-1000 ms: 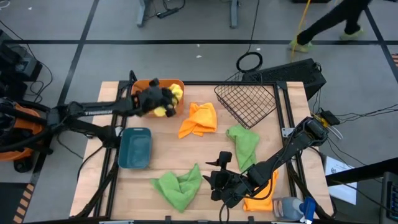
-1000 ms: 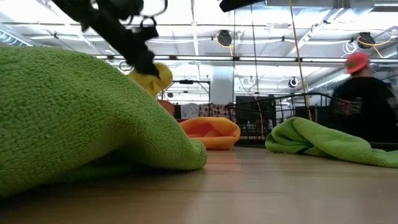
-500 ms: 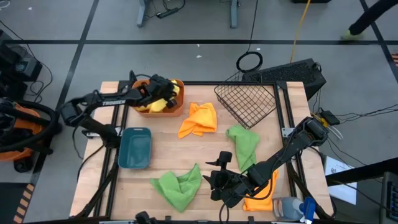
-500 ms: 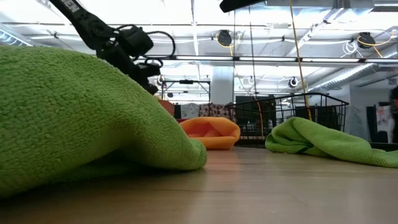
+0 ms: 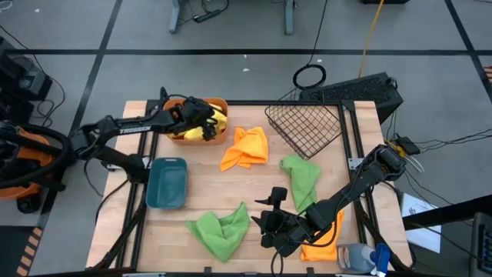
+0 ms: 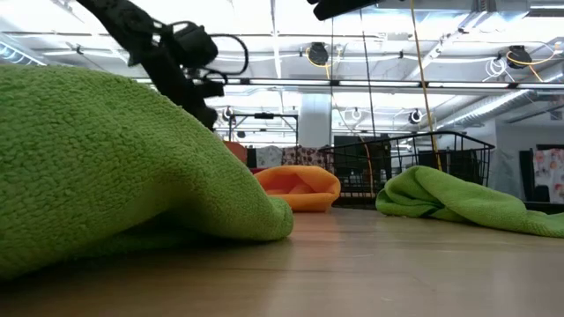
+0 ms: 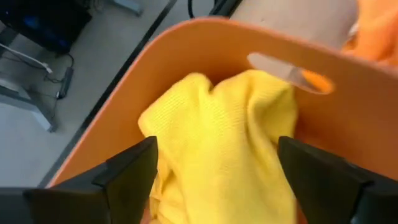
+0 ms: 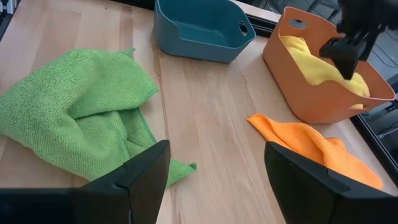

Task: Sort microfiber towel by color & place in baskets
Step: Put the yellow microfiber towel into the orange bin, then put the top orange microfiber towel into the metal wire basket

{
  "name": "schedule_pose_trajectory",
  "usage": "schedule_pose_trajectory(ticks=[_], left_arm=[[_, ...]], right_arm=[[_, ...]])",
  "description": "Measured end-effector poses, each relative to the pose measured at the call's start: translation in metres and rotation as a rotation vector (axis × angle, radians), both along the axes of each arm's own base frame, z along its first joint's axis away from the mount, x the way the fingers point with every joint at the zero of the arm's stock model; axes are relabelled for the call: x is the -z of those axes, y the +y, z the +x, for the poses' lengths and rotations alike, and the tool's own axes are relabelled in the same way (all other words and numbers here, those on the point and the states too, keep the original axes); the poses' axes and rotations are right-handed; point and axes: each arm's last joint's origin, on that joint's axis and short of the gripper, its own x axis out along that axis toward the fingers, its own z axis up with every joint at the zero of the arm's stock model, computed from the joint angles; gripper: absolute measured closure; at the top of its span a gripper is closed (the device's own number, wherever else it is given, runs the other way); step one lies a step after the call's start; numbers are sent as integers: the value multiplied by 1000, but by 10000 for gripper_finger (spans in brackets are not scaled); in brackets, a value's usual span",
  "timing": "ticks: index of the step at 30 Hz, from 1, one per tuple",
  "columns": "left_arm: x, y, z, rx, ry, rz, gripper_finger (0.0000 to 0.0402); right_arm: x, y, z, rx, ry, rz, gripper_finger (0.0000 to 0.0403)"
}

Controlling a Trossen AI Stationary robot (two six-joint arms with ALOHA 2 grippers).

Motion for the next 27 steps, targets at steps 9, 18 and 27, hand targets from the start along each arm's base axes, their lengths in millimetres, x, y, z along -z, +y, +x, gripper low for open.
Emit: schedule_pose_trajectory(ticks=[9, 18, 27], left_arm=[[-44, -52, -15, 28, -195, -172, 62], [-46, -152, -1, 443, -406, -346, 61], [-19, -221, -4, 622, -394, -241, 61]], right_arm=[[0, 0, 0, 0, 4, -3, 150], [1, -1, 0, 8, 3, 1, 150], [2, -13, 4, 104, -35, -84, 150]])
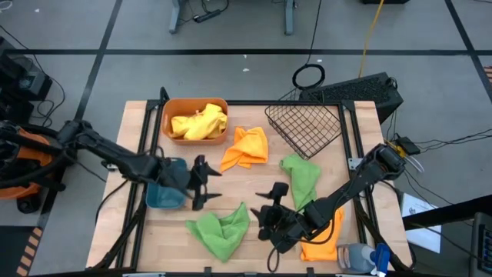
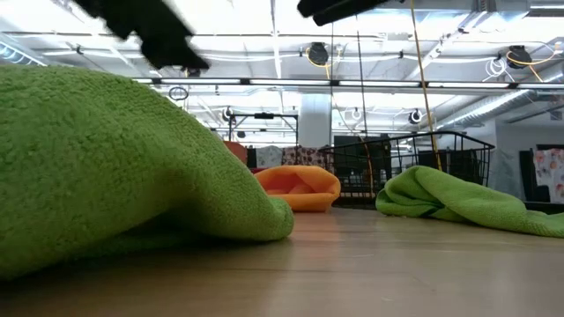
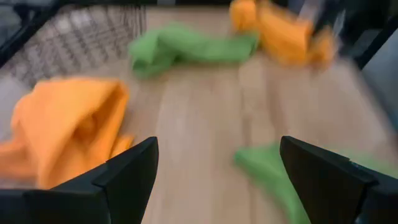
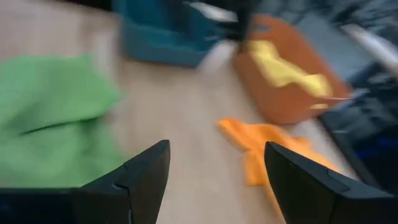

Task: Sort microfiber towel by color & place in baskets
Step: Put the top orange microfiber towel into the metal wire basket

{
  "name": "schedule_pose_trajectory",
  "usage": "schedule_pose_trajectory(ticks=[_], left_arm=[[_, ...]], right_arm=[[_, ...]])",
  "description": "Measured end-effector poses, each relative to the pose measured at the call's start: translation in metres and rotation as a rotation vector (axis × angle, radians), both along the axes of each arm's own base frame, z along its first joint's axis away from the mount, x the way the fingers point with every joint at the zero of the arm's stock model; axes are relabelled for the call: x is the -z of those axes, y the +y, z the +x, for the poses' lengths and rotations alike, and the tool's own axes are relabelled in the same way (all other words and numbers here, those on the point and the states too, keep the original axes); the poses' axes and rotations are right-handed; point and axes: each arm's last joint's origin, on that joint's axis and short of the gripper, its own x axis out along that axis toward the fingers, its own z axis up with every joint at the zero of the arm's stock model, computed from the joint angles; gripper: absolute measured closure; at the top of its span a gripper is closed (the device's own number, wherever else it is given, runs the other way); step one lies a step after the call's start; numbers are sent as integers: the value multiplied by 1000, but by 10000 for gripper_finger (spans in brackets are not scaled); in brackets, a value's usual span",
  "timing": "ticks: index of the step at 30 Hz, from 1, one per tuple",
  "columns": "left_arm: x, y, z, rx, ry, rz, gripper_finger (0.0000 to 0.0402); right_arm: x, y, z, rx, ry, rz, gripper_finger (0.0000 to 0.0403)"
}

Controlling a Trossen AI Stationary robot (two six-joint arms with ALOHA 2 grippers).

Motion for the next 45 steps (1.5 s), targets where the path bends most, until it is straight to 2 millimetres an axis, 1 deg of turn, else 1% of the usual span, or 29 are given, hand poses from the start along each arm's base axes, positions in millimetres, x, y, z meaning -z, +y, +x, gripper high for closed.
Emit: schedule_pose_trajectory(ticks=[3, 5, 10, 13, 16, 18, 20, 23, 27, 31, 33, 36, 38, 41, 43, 45], left_arm=[[3, -5, 0, -10, 4, 31, 61], [3, -7, -1, -9, 9, 26, 61], [3, -10, -3, -4, 15, 10, 61], [4, -11, -3, -2, 18, 9, 61], [4, -12, -3, -2, 18, 1, 61], [4, -12, -3, -9, 17, -15, 61], [4, -13, -4, -14, 17, -29, 61], [4, -14, -4, -15, 16, -39, 61], [9, -17, -2, -19, 35, -49, 61], [17, -19, 2, -20, 69, -33, 61], [21, -20, 4, -20, 84, -25, 61], [26, -22, 6, -21, 103, -15, 61], [29, -22, 7, -22, 111, -11, 61], [30, -22, 8, -20, 116, -5, 61], [30, -22, 8, -18, 113, -3, 61], [30, -22, 8, -19, 112, -3, 61]], right_arm=[[9, -15, 1, 110, -29, -85, 150], [20, -29, 2, 177, -38, -102, 150], [46, -77, 12, 325, -37, -91, 150], [58, -110, 19, 364, -10, -62, 150], [65, -141, 26, 383, 13, 0, 150], [68, -159, 29, 383, 27, 43, 150], [69, -172, 32, 364, 35, 92, 150], [70, -182, 36, 324, 39, 141, 149], [77, -182, 43, 231, 91, 81, 136], [84, -183, 49, 269, 81, -39, 105], [91, -185, 50, 269, 107, -54, 94], [103, -192, 51, 300, 128, -49, 90], [112, -199, 52, 317, 151, -48, 97], [123, -207, 53, 341, 179, -53, 121], [127, -210, 52, 356, 184, -46, 147], [130, -214, 53, 373, 179, -35, 184]])
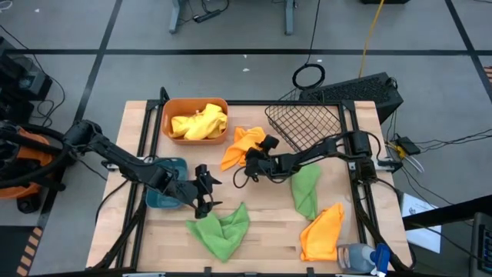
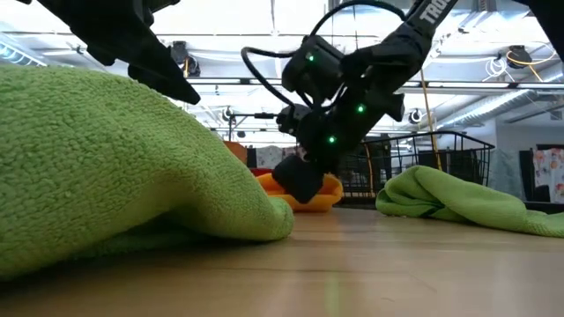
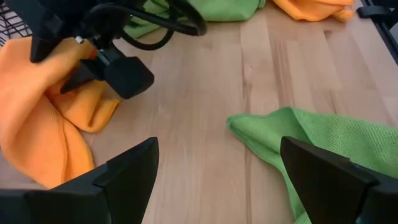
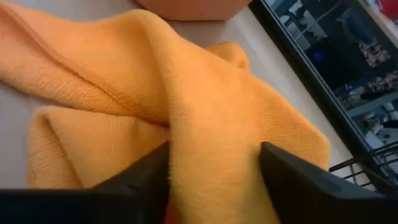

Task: Sort microfiber towel by color & place in baskets
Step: Put the top orange microfiber towel into the metal wire basket

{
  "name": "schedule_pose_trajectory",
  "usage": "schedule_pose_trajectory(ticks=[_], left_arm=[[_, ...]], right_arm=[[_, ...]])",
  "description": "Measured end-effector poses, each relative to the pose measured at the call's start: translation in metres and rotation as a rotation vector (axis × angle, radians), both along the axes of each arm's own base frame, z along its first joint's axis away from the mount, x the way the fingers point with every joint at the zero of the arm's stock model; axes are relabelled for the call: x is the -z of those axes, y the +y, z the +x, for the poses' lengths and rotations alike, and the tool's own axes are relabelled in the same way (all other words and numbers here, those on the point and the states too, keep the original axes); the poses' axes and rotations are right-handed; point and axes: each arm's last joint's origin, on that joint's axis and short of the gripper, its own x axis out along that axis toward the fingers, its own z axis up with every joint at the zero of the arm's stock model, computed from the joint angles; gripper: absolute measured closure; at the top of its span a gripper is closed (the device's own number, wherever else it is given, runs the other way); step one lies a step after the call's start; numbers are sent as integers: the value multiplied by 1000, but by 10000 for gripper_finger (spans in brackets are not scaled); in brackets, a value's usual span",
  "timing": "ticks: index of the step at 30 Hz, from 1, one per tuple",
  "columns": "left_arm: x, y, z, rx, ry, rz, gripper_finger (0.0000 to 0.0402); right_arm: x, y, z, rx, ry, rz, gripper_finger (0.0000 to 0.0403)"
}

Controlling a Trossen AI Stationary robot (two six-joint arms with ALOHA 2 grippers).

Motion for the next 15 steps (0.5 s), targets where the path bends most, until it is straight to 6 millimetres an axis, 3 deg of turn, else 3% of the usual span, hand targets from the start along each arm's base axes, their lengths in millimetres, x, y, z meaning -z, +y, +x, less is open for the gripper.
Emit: schedule_pose_trajectory(ticks=[7, 15], left_arm=[[0, 0, 0, 0, -2, -1, 61], [-6, -2, 4, 37, -71, 23, 62]], right_arm=[[-3, 2, -1, 25, -42, 28, 378], [-59, 59, -9, -152, -153, 2, 396]])
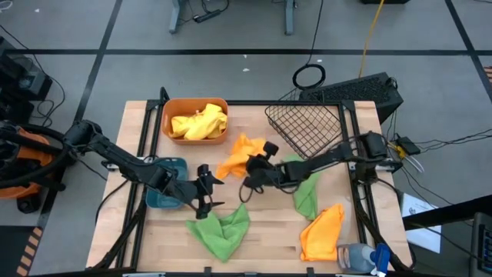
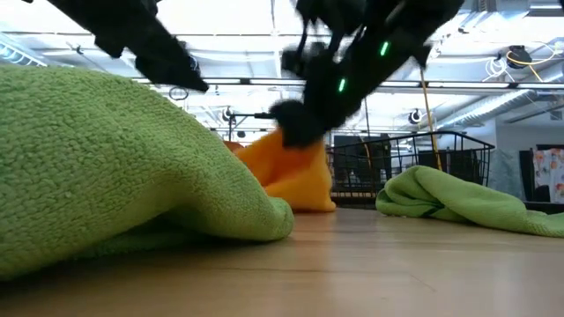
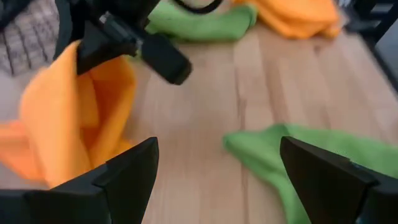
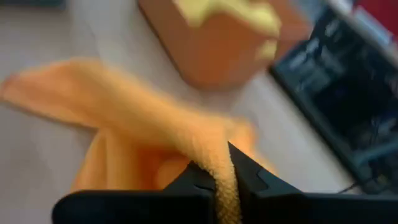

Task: Sort microfiber towel by color & place in baskets
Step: Put the top orange microfiber towel into the metal wire basket

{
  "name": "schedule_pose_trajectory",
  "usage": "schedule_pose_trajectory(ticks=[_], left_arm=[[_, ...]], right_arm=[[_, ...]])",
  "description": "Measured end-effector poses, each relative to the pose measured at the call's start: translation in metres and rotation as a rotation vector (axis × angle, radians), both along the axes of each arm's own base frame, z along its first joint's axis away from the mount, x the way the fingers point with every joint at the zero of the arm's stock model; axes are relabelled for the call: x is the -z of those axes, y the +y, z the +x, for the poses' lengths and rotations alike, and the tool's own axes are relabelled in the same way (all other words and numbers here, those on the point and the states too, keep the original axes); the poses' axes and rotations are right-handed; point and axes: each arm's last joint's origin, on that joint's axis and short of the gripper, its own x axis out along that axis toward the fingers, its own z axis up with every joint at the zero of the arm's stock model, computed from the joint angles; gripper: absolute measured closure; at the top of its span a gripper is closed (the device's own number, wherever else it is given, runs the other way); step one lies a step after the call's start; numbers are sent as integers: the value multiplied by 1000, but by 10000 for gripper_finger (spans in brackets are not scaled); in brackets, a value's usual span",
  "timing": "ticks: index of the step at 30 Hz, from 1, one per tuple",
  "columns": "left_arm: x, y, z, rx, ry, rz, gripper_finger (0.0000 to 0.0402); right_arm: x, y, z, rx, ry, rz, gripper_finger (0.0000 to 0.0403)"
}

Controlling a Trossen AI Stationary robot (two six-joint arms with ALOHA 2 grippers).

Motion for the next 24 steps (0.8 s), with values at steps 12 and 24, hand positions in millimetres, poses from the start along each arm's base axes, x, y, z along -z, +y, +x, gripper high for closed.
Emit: schedule_pose_trajectory(ticks=[12, 24], left_arm=[[-29, -10, 7, 110, -282, 63, 62], [-41, -28, 10, 275, -459, 18, 62]], right_arm=[[-101, 99, -61, -344, -176, -131, 401], [-113, 151, -67, -766, -248, -361, 402]])
